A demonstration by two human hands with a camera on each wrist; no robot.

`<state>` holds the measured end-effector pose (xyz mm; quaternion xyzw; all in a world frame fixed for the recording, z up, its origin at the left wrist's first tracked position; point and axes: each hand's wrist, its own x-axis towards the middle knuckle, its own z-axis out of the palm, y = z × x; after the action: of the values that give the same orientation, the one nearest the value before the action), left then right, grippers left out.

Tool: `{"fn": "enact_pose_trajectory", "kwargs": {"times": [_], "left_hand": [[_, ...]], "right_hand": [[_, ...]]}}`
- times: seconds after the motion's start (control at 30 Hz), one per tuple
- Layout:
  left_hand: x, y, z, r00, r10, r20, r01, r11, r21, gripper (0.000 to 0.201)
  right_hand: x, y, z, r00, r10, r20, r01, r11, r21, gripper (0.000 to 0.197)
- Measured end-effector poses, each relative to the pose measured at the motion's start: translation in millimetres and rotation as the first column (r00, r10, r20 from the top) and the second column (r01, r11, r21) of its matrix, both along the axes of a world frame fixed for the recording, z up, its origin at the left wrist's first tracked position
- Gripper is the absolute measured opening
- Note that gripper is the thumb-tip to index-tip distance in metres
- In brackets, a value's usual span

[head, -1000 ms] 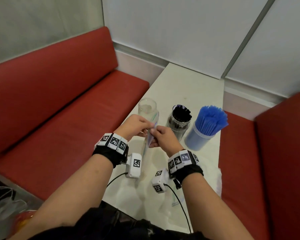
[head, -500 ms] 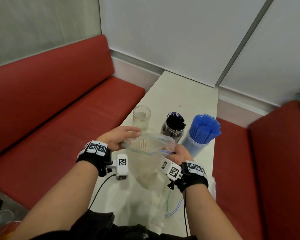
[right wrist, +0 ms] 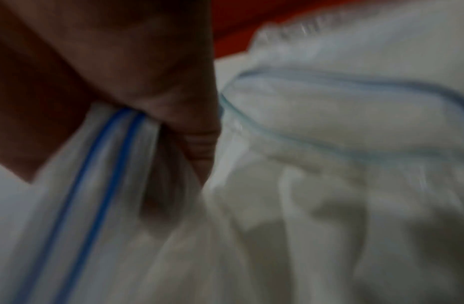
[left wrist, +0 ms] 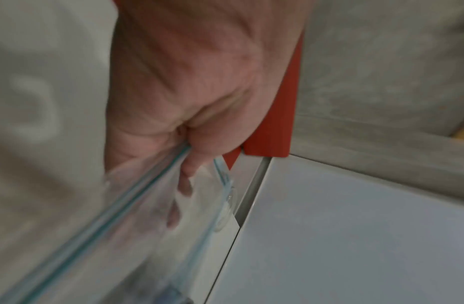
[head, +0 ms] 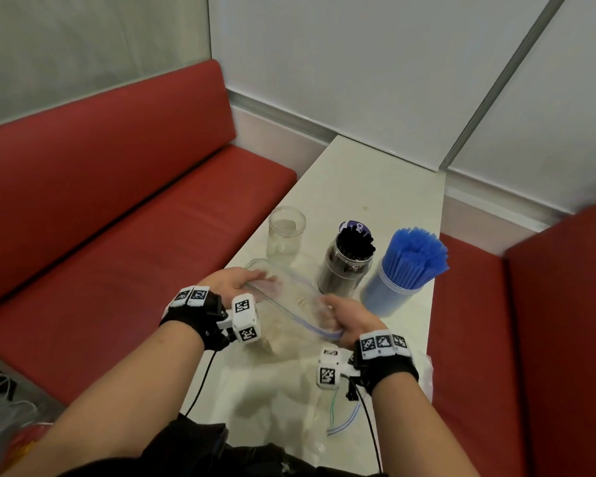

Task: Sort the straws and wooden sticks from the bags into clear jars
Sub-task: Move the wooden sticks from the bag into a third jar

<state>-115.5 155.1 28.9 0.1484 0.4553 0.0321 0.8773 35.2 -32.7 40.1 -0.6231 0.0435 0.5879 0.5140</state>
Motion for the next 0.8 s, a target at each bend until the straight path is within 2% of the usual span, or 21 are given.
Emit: {"fn": "enact_pose_trajectory", "kwargs": {"times": [0.03,0.07,0.13,0.17,0.2,0.23,0.27,0.33,0.4,0.43,0.47,0.5,0.53,0.57,0.6,0.63,0.67,0.7,0.73,0.77,0.8], "left_hand": [[2.7,-2.0,-1.3,1.0,0.019,-0.014,-0.018,1.0,0.02,0.023],[3.9,-5.8,-1.0,0.998,0.007,-0.063,-0.001,0.995,0.096,0.023],[7.9,-9.7,-0.8,0.983,-0.032,-0.179,0.086,0.95,0.299,0.021],[9.9,-11.8,-0.4,0.974,-0.054,-0.219,0.135,0.918,0.374,0.025],[12.4,-12.3,1.0,0.968,-0.073,-0.24,0.167,0.904,0.395,0.03],[14.6,-13.0,4.0,0.961,-0.087,-0.264,0.191,0.897,0.399,0.033],[17.4,-13.0,6.0,0.948,-0.109,-0.298,0.231,0.882,0.411,0.034],[22.4,-13.5,8.3,0.919,-0.197,-0.341,0.34,0.833,0.437,0.028],[19.7,-12.1,12.2,0.903,-0.326,-0.28,0.415,0.831,0.37,0.019],[15.2,-10.8,15.6,0.896,-0.389,-0.214,0.441,0.835,0.33,0.013],[8.7,-7.8,17.8,0.879,-0.456,-0.142,0.476,0.814,0.332,0.009],[0.8,-2.6,16.8,0.844,-0.524,-0.116,0.524,0.758,0.39,0.022],[-8.0,1.6,17.3,0.798,-0.581,-0.163,0.58,0.665,0.471,0.043],[-16.1,5.3,15.6,0.729,-0.627,-0.276,0.66,0.535,0.527,0.062],[-22.8,7.2,14.0,0.631,-0.633,-0.447,0.758,0.381,0.53,0.074],[-27.0,8.0,10.2,0.511,-0.593,-0.622,0.843,0.204,0.497,0.075],[-30.7,7.1,5.5,0.387,-0.501,-0.774,0.901,0.027,0.433,0.065],[-33.5,5.5,-0.9,0.292,-0.375,-0.88,0.93,-0.105,0.353,0.052],[-37.1,3.2,-9.2,0.277,-0.278,-0.92,0.946,-0.091,0.312,0.04],[-41.0,1.8,-20.0,0.296,-0.247,-0.923,0.951,-0.014,0.309,0.034],[-45.2,1.4,-31.3,0.366,-0.262,-0.893,0.93,0.131,0.342,0.032]], "right_hand": [[-2.5,-0.6,-1.2,0.983,0.14,0.116,-0.126,0.985,-0.119,0.022],[-5.2,-1.5,-0.4,0.914,0.338,0.227,-0.282,0.927,-0.246,0.02],[-13.0,1.3,2.6,0.58,0.732,0.356,-0.527,0.671,-0.522,0.009],[-16.2,4.9,2.2,0.467,0.785,0.407,-0.525,0.617,-0.586,0.021],[-18.0,9.3,-0.2,0.451,0.762,0.464,-0.5,0.647,-0.576,0.039],[-21.5,13.5,0.7,0.494,0.681,0.541,-0.47,0.732,-0.492,0.056],[-23.2,17.9,1.0,0.494,0.599,0.63,-0.473,0.793,-0.384,0.07],[-28.6,34.1,2.7,0.531,0.518,0.67,-0.552,0.812,-0.19,0.084],[-35.8,50.0,2.9,0.617,0.504,0.604,-0.557,0.822,-0.118,0.08],[-37.7,57.7,0.5,0.699,0.45,0.556,-0.473,0.874,-0.112,0.072],[-38.0,61.8,-2.9,0.731,0.394,0.557,-0.396,0.91,-0.124,0.06],[-36.9,60.5,-6.1,0.773,0.324,0.545,-0.309,0.943,-0.122,0.045],[-35.7,56.8,-9.7,0.83,0.226,0.509,-0.229,0.972,-0.06,0.027],[-35.0,54.9,-13.4,0.915,0.094,0.393,-0.122,0.991,0.045,0.016],[-33.3,54.7,-17.8,0.976,-0.063,0.208,0.037,0.992,0.124,0.019],[-31.4,53.9,-21.7,0.984,-0.179,0.022,0.174,0.974,0.146,0.027],[-30.9,53.8,-24.7,0.961,-0.253,-0.108,0.266,0.955,0.133,0.033],[-31.8,53.4,-27.4,0.942,-0.282,-0.18,0.305,0.945,0.115,0.036],[-32.0,53.2,-31.3,0.929,-0.29,-0.229,0.318,0.943,0.098,0.036],[-32.5,51.9,-33.0,0.924,-0.281,-0.26,0.31,0.948,0.075,0.036],[-32.6,49.5,-34.2,0.94,-0.255,-0.227,0.273,0.96,0.052,0.035]]}}
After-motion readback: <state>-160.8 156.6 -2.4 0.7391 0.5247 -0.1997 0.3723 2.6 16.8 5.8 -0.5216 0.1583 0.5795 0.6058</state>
